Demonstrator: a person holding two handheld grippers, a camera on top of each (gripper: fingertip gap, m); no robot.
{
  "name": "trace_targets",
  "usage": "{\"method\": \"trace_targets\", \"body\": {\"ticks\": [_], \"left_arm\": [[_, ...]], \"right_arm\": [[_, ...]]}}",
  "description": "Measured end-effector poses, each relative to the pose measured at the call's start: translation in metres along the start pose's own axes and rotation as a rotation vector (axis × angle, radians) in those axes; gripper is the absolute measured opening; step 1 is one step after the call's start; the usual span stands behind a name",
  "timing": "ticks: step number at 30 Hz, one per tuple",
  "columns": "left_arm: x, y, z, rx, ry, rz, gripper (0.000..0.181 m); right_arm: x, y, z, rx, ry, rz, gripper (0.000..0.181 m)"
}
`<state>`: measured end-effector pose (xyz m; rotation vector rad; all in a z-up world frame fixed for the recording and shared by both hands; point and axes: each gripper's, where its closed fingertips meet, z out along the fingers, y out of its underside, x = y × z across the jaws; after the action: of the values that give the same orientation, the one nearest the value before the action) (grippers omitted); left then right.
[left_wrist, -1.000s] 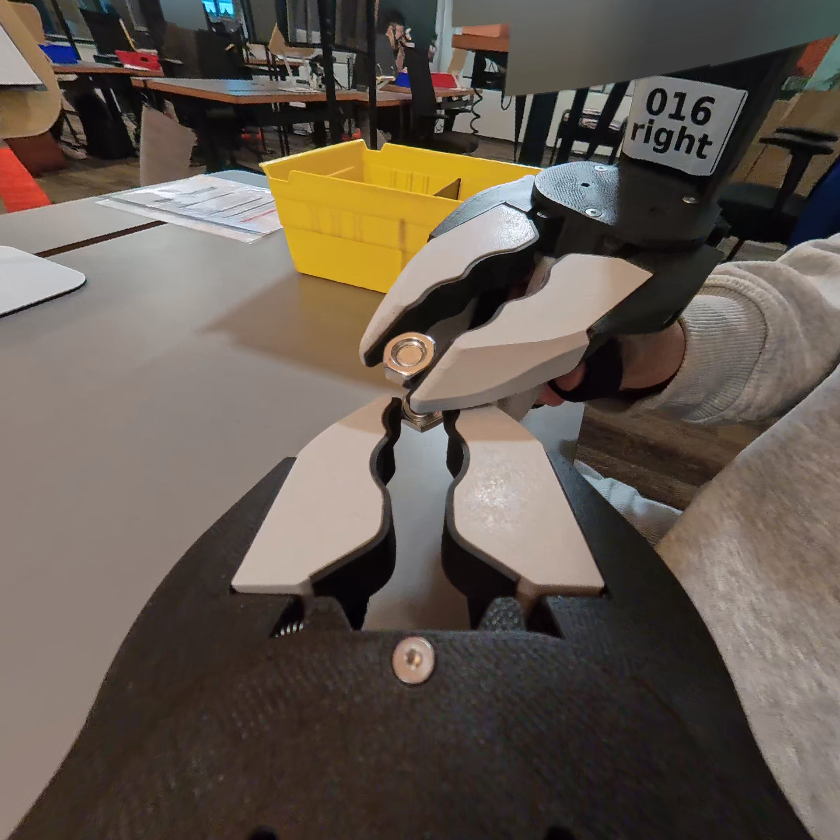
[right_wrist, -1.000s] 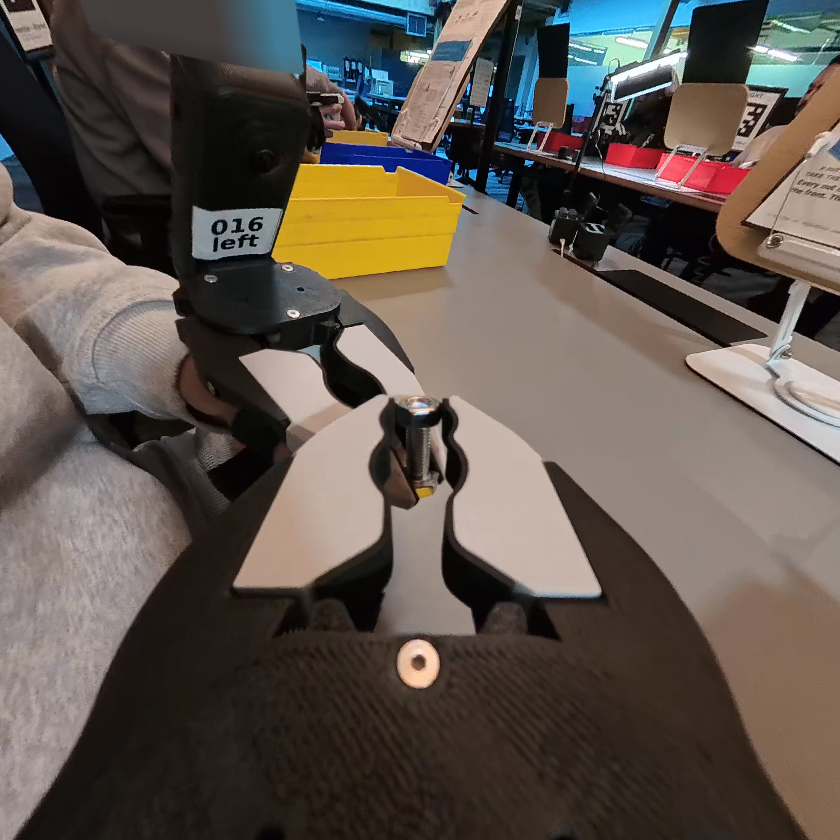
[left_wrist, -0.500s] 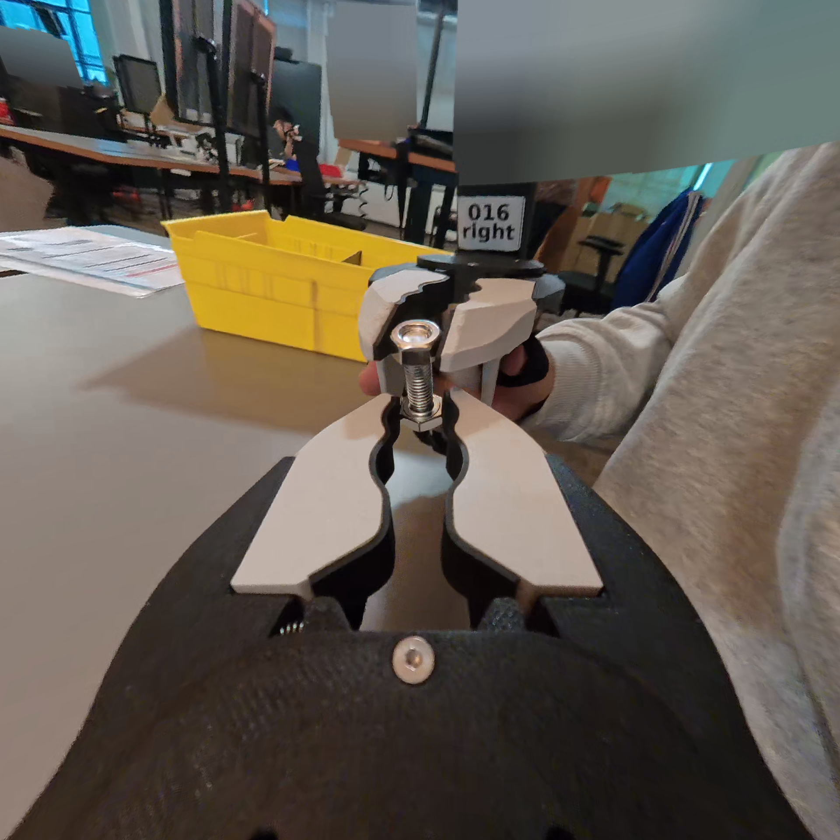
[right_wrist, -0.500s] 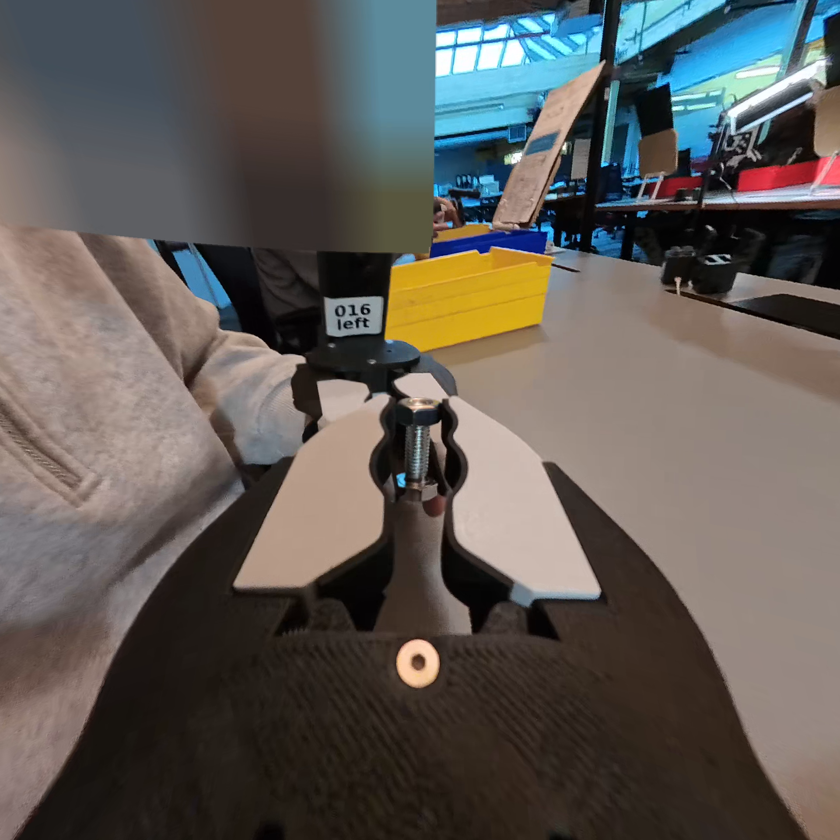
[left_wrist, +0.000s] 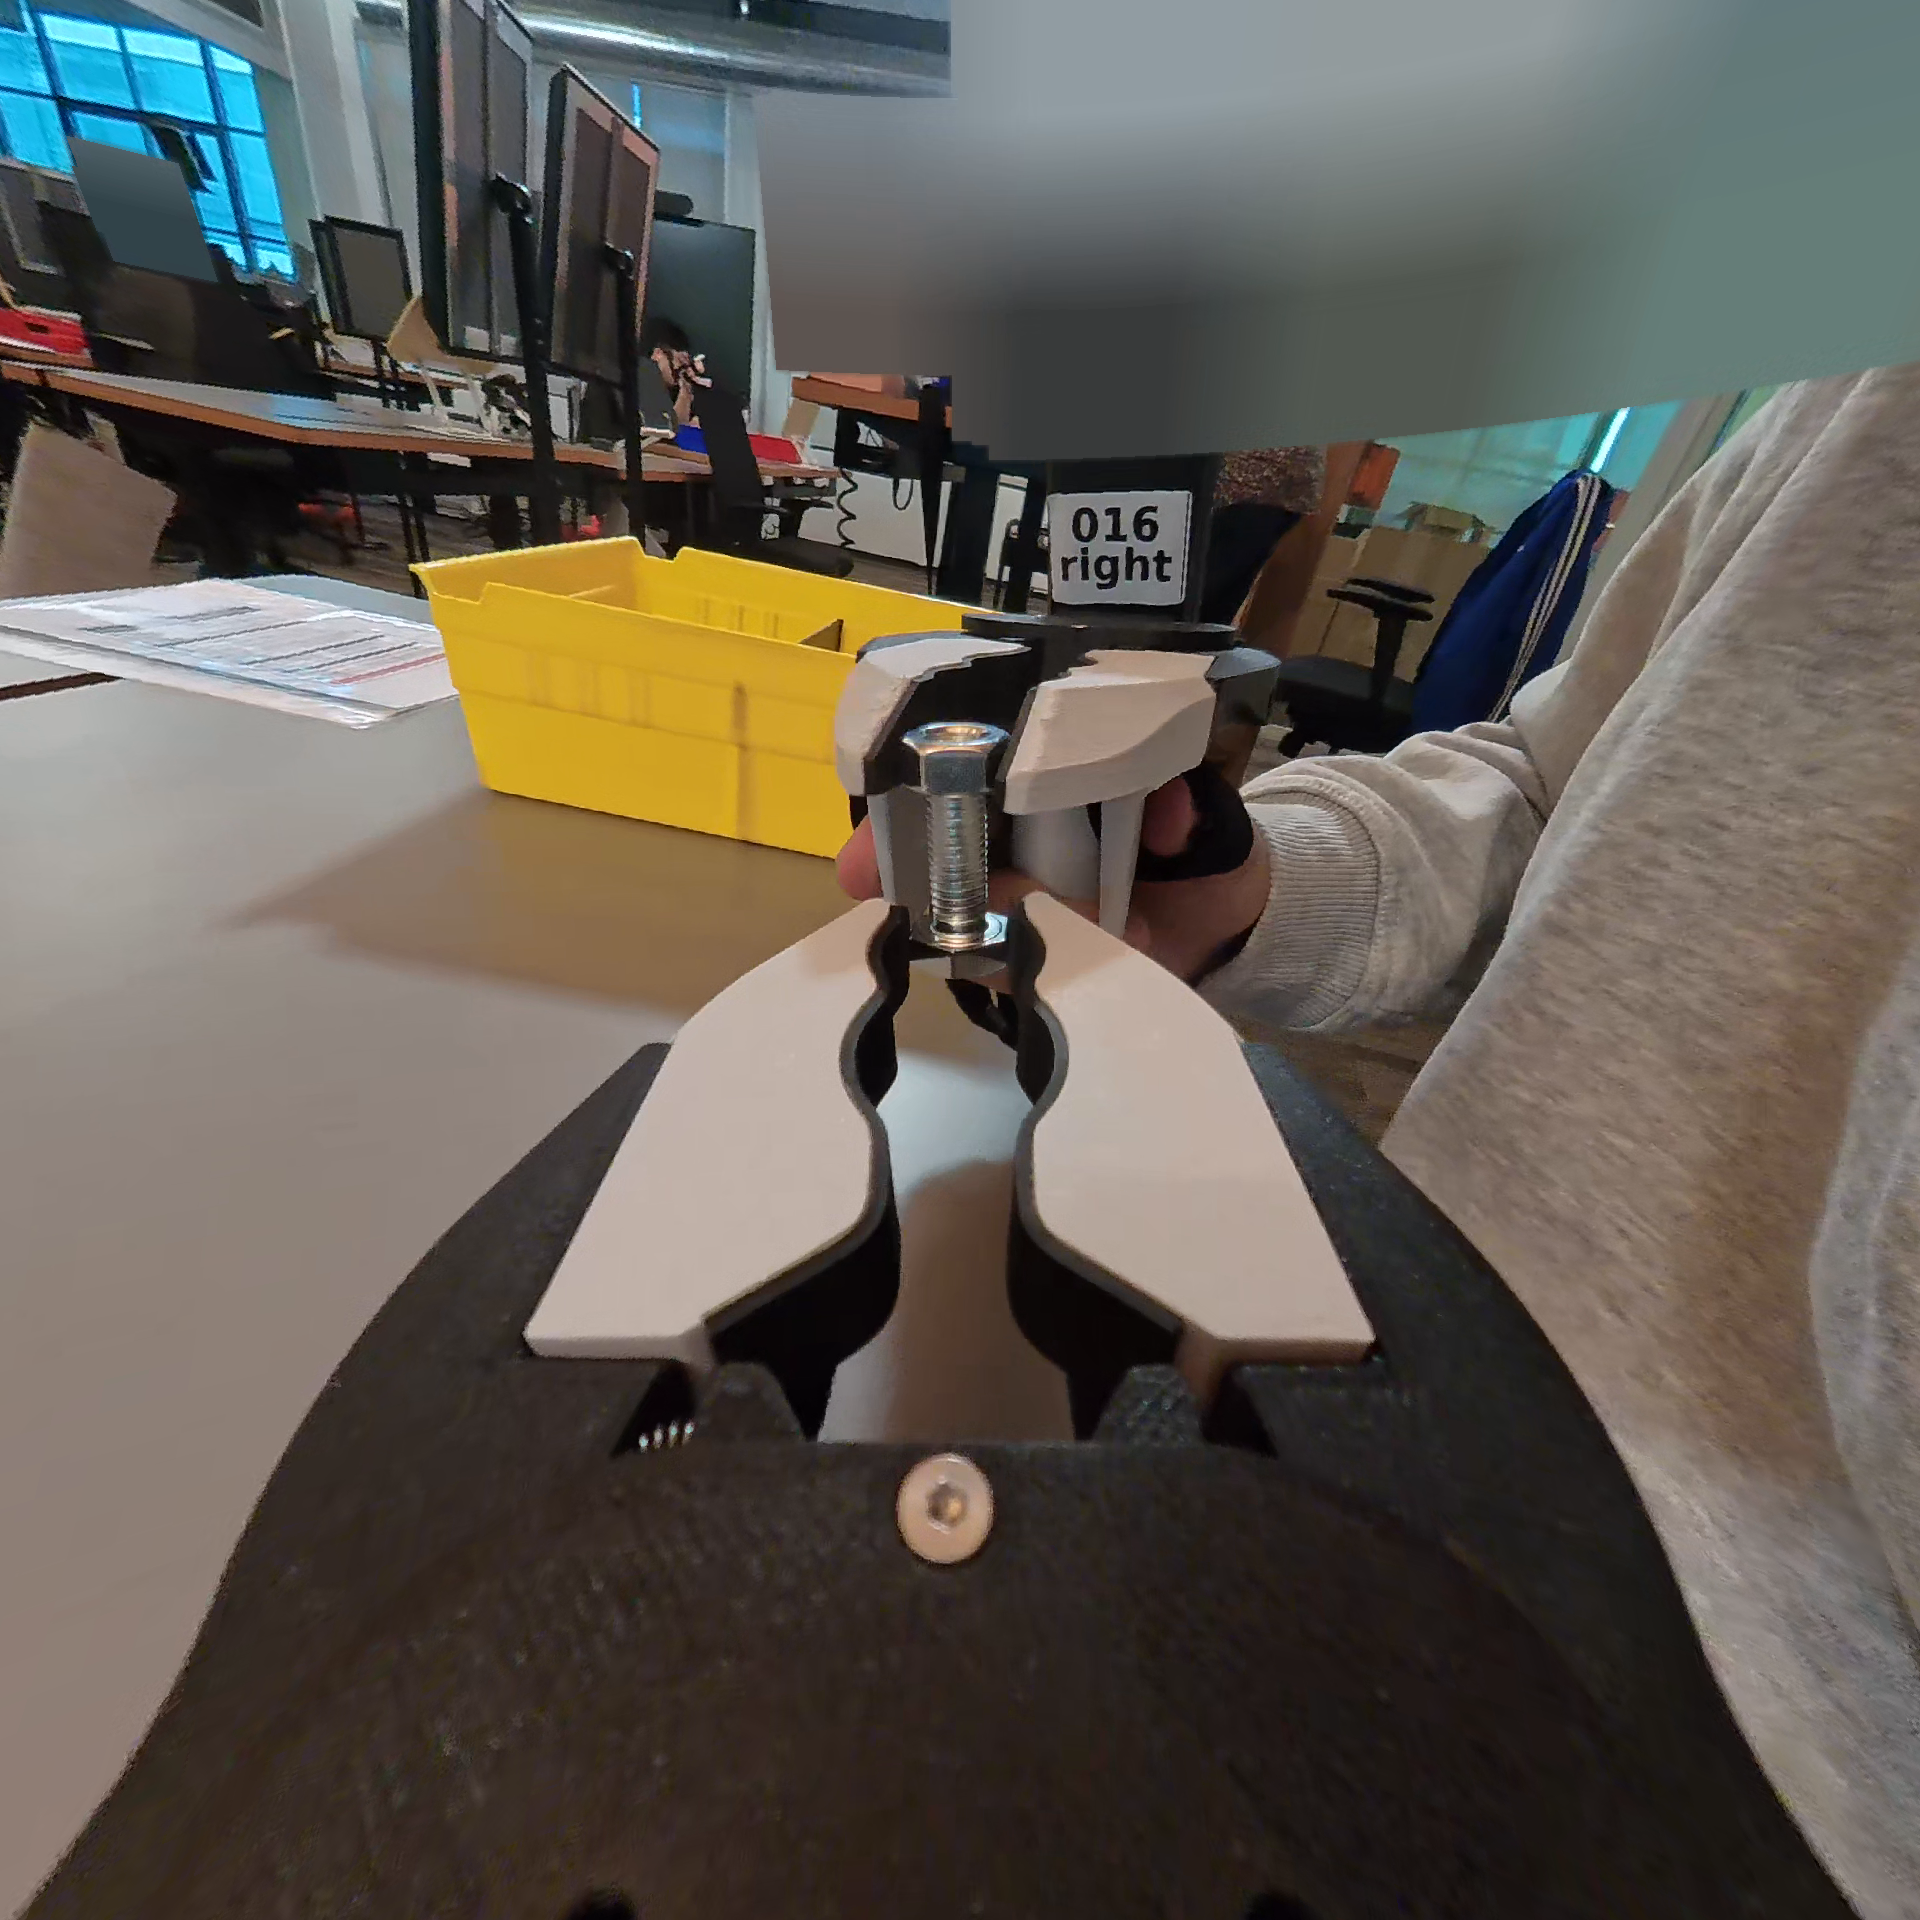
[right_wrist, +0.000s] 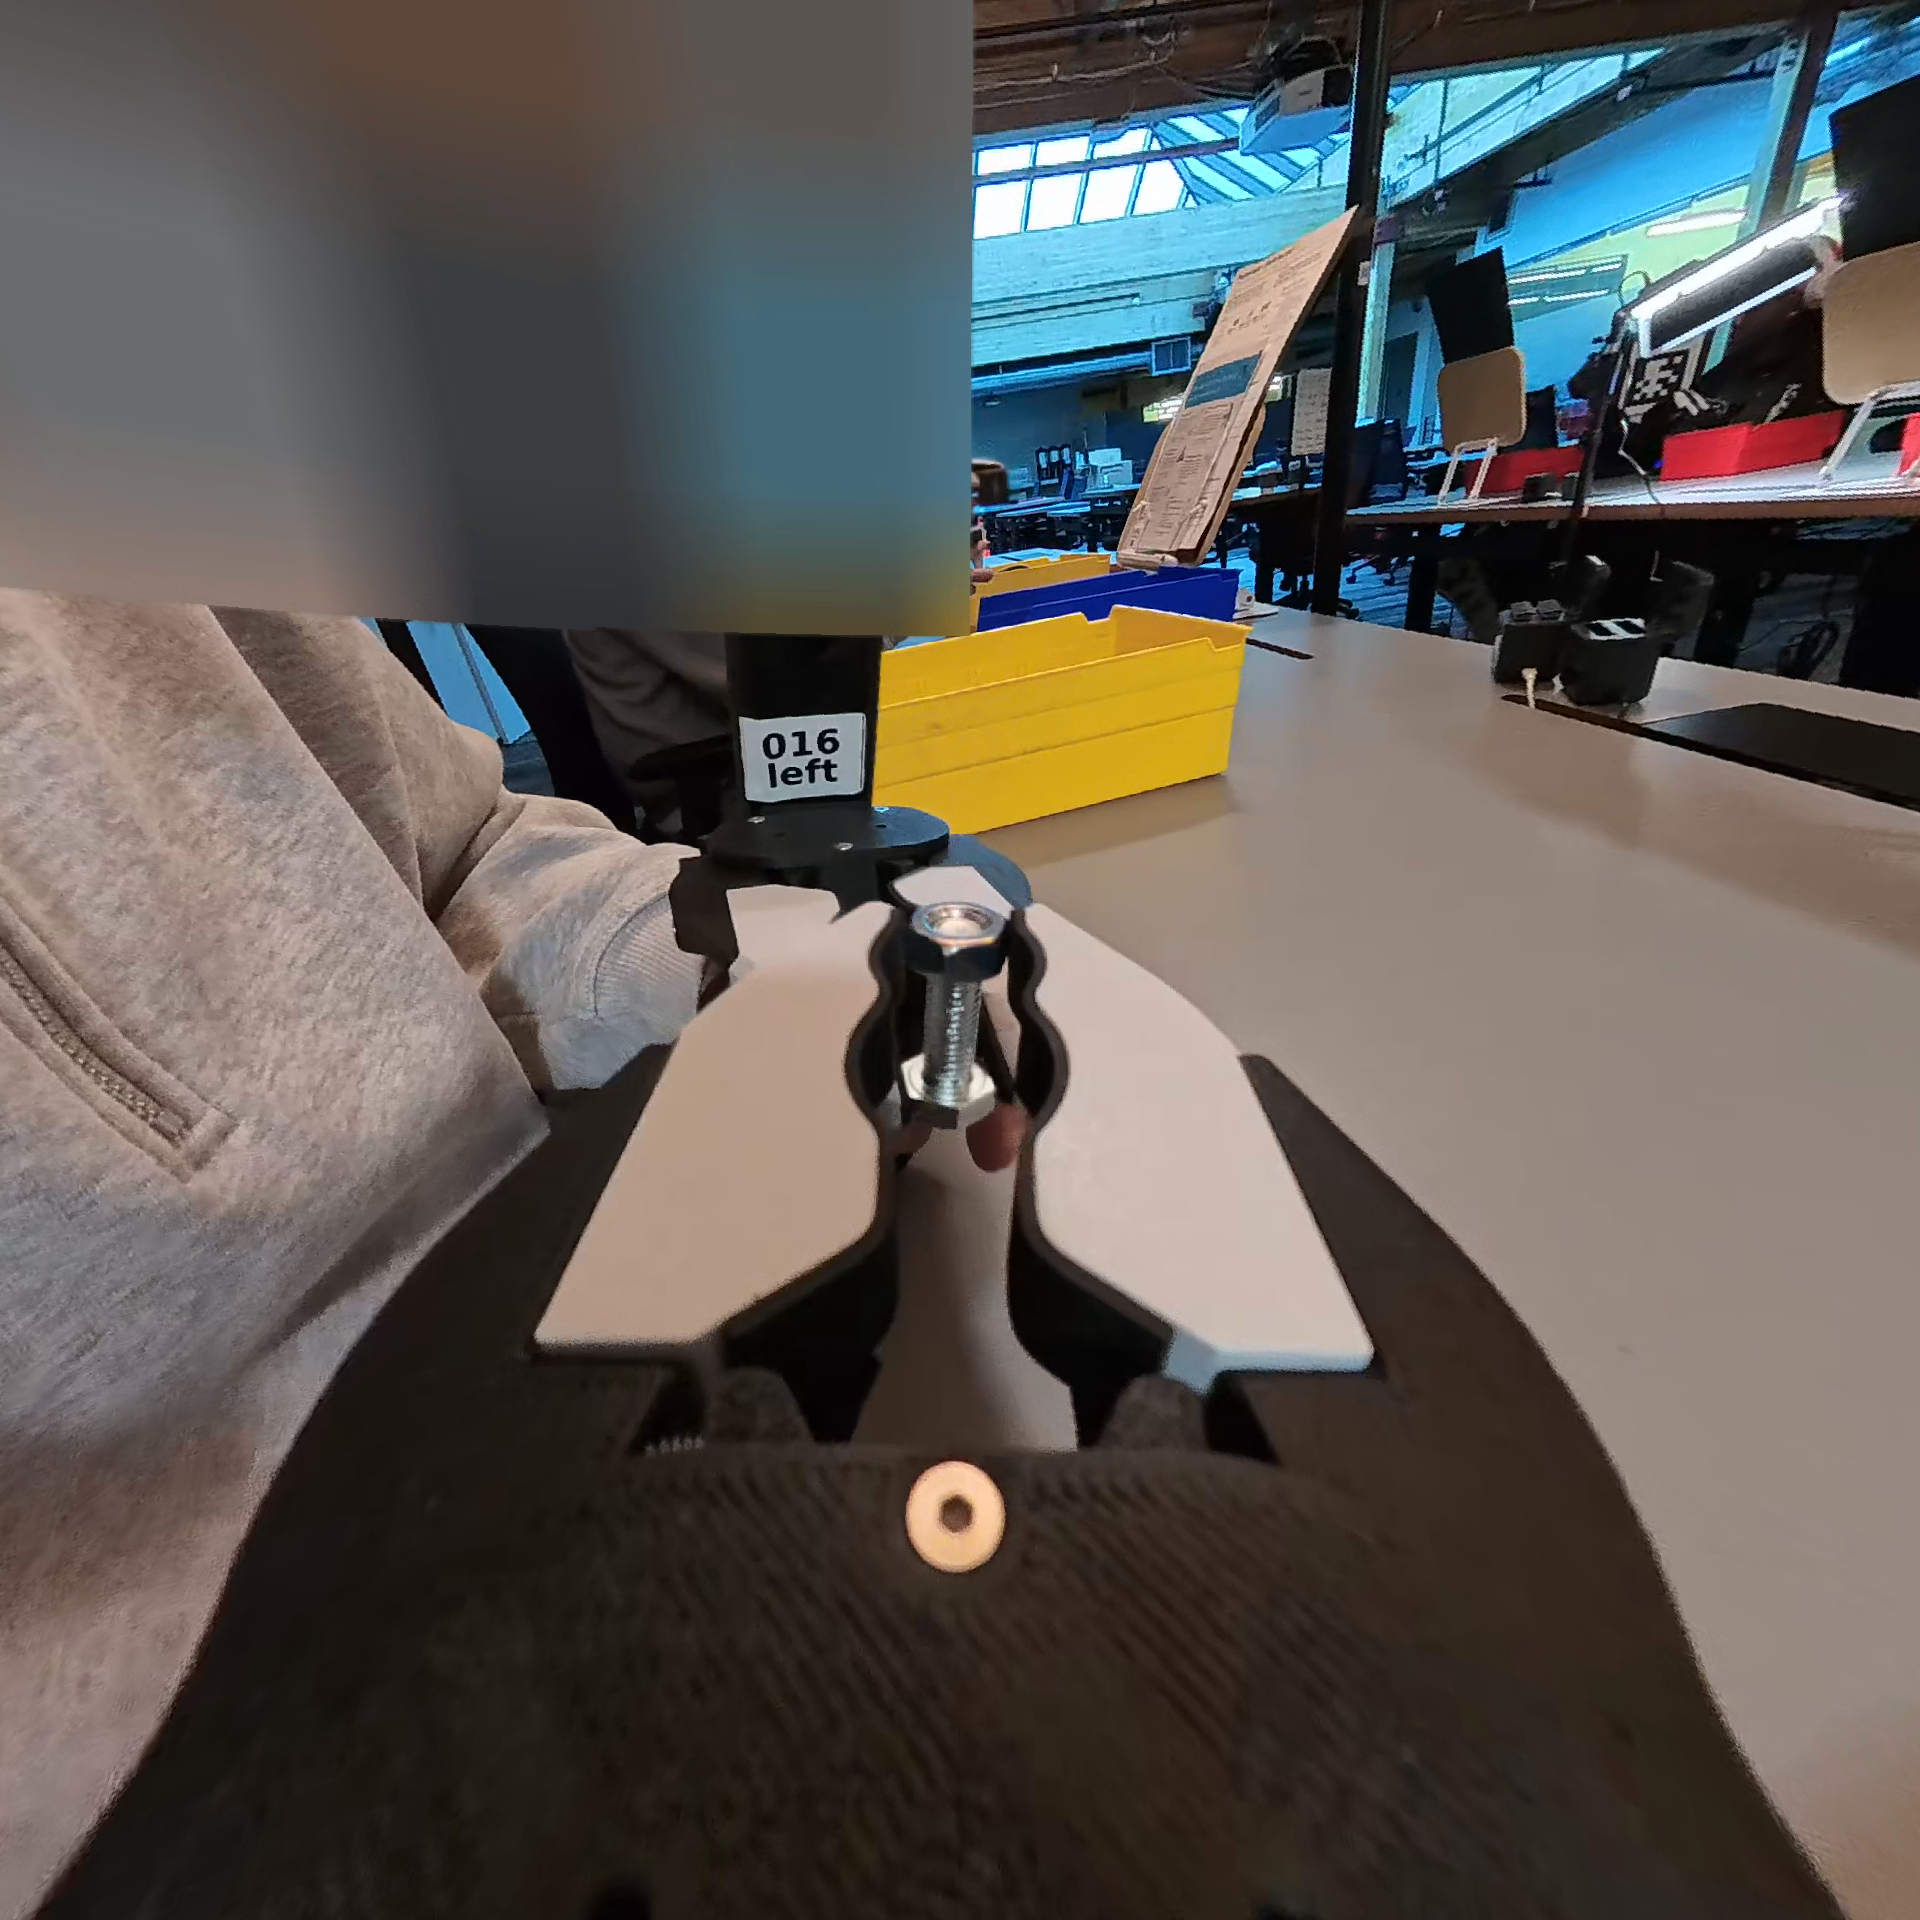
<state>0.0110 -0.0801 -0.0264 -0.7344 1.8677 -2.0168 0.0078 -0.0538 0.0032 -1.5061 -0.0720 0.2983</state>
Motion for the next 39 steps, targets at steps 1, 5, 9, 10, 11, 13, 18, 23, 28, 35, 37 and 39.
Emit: {"method": "trace_targets", "body": {"ticks": [1, 5, 9, 10, 11, 13, 18, 23, 28, 35, 37, 39], "left_arm": [[-0.001, 0.0, 0.0, 0.001, -0.005, 0.003, 0.018], [-0.002, 0.0, 0.0, -0.001, -0.014, 0.003, 0.018], [-0.005, 0.001, 0.0, -0.009, -0.033, 0.002, 0.018], [-0.007, 0.001, -0.001, -0.009, -0.044, 0.0, 0.018], [-0.01, 0.002, -0.001, -0.008, -0.055, -0.005, 0.018], [-0.017, 0.002, -0.002, -0.008, -0.092, -0.024, 0.018], [-0.032, 0.001, -0.007, 0.013, -0.168, -0.048, 0.018], [-0.033, -0.005, -0.009, 0.05, -0.187, -0.027, 0.018], [-0.032, -0.011, -0.009, 0.083, -0.199, 0.001, 0.018], [-0.029, -0.01, -0.008, 0.077, -0.175, -0.011, 0.018], [-0.028, -0.01, -0.008, 0.082, -0.169, -0.023, 0.018], [-0.029, -0.011, -0.008, 0.096, -0.163, -0.046, 0.018]], "right_arm": [[0.001, 0.0, -0.001, 0.0, 0.002, -0.006, 0.018], [0.001, 0.0, -0.001, 0.004, 0.007, -0.016, 0.019], [0.005, 0.001, -0.001, 0.004, 0.032, -0.013, 0.019], [0.008, 0.001, -0.001, 0.006, 0.048, -0.004, 0.022], [0.011, 0.0, -0.001, 0.012, 0.066, 0.008, 0.034], [0.016, 0.0, -0.002, 0.019, 0.087, 0.029, 0.045], [0.023, 0.004, -0.004, -0.006, 0.126, 0.035, 0.04], [0.025, 0.008, -0.003, -0.035, 0.147, 0.018, 0.038], [0.027, 0.006, -0.004, -0.026, 0.162, 0.011, 0.037], [0.024, 0.002, -0.004, -0.011, 0.151, 0.014, 0.033], [0.022, 0.003, -0.003, -0.018, 0.146, -0.003, 0.031], [0.021, 0.005, -0.002, -0.028, 0.142, -0.004, 0.031]]}}
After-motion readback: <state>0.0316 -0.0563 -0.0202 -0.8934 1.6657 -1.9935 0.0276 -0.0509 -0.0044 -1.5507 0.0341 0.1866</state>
